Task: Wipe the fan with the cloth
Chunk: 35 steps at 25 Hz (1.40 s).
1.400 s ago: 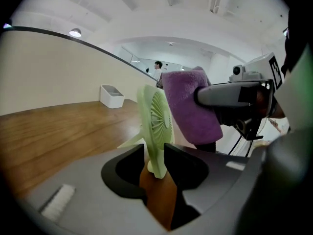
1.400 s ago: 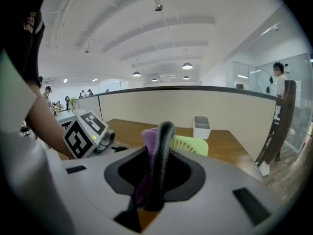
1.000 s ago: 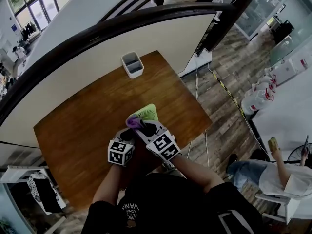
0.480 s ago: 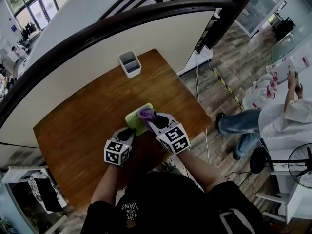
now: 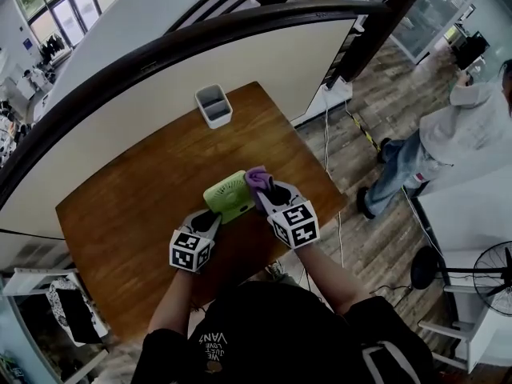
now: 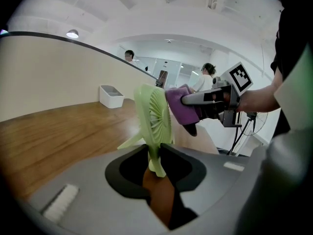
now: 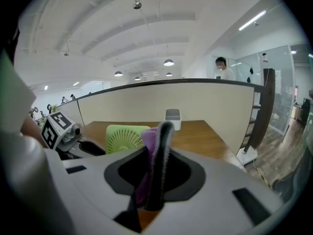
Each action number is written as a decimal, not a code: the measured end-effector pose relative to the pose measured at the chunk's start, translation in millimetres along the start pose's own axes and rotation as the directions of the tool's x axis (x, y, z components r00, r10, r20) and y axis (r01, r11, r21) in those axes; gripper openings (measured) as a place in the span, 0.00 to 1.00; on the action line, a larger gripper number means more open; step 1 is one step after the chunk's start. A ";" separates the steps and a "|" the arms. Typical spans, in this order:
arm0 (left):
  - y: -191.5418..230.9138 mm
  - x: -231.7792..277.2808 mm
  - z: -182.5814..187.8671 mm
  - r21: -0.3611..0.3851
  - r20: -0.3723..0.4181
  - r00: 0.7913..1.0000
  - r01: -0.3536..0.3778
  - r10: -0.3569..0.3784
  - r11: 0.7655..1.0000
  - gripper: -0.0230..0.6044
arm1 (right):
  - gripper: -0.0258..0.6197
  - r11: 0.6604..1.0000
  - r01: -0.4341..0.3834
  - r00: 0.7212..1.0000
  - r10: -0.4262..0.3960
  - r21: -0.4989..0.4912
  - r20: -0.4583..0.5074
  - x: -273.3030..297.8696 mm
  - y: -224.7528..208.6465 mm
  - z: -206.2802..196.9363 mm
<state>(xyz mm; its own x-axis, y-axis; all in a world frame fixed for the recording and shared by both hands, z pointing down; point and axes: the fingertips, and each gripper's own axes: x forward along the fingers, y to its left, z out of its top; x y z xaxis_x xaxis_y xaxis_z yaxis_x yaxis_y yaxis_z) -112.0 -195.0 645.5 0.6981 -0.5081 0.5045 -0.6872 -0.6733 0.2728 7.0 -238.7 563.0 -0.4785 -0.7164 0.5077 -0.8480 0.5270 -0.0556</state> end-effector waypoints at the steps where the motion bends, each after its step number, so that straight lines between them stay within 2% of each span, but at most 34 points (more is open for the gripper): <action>1: 0.1 0.1 0.3 0.002 0.001 1.000 -0.002 0.002 1.000 0.18 | 0.18 1.000 -0.013 1.000 0.013 -0.008 0.006 -1.4 5.1 1.0; 5: -1.2 -2.4 1.3 -0.003 0.003 1.000 -0.014 0.014 1.000 0.19 | 0.18 0.992 -0.109 0.994 0.110 -0.060 0.021 -5.1 44.0 1.4; 10: -2.5 -15.3 -3.4 -0.030 0.012 0.999 -0.052 0.052 0.998 0.22 | 0.18 0.958 -0.262 0.965 0.260 -0.120 -0.031 5.3 101.4 -16.1; 16: 3.6 -35.5 -11.2 -0.079 0.023 0.989 -0.146 0.148 0.986 0.21 | 0.18 0.919 -0.359 0.933 0.349 -0.162 -0.086 24.0 134.5 -27.6; 17: 4.6 -38.8 -11.7 -0.091 0.029 0.987 -0.157 0.161 0.983 0.20 | 0.18 0.918 -0.361 0.932 0.350 -0.165 -0.092 26.2 134.4 -28.8; 19: 5.9 -44.3 -13.9 -0.111 0.040 0.983 -0.172 0.177 0.979 0.10 | 0.18 0.917 -0.361 0.932 0.348 -0.170 -0.100 28.3 131.3 -30.1; 22: 8.5 -50.0 -16.1 -0.126 0.043 0.978 -0.195 0.202 0.973 0.06 | 0.18 0.921 -0.354 0.935 0.342 -0.163 -0.097 26.9 121.9 -29.9; 35: 2.1 -37.8 -15.2 -0.146 0.034 0.979 -0.196 0.203 0.970 0.06 | 0.18 0.982 -0.175 0.982 0.169 -0.066 -0.079 8.4 29.3 -39.4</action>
<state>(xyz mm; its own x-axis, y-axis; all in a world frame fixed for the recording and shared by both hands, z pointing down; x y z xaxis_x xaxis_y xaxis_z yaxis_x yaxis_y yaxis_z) -142.9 -169.0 639.4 0.5504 -0.6524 0.5209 -0.8326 -0.4749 0.2850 -13.0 -211.3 599.6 -0.5955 -0.5782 0.5577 -0.7345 0.6731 -0.0864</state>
